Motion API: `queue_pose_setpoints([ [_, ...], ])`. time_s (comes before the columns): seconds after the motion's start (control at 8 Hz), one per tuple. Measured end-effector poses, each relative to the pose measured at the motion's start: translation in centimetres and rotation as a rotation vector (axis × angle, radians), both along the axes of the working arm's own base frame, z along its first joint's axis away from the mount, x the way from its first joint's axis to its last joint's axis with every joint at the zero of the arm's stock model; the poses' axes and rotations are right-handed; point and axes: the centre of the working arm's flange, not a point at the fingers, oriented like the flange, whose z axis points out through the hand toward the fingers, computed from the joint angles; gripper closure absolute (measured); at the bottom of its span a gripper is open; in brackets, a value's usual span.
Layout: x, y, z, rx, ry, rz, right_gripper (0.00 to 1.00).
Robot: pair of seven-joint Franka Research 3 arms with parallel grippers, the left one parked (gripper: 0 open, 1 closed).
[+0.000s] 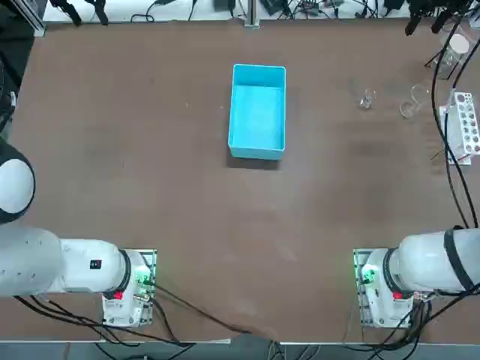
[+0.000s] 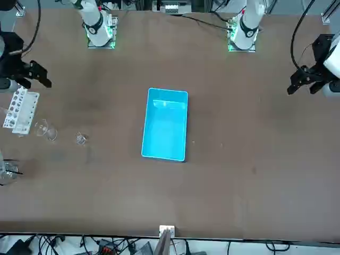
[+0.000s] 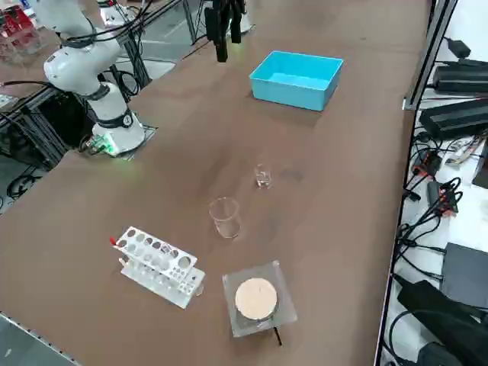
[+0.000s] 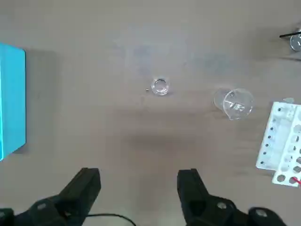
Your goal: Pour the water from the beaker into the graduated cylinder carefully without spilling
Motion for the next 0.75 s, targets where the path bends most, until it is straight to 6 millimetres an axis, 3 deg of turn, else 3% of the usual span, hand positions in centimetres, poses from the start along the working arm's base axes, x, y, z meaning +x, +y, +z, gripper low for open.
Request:
queue_pose_setpoints([
  [0.75,-0.15,0.15,-0.22,0.0,0.019,0.006,0.0],
])
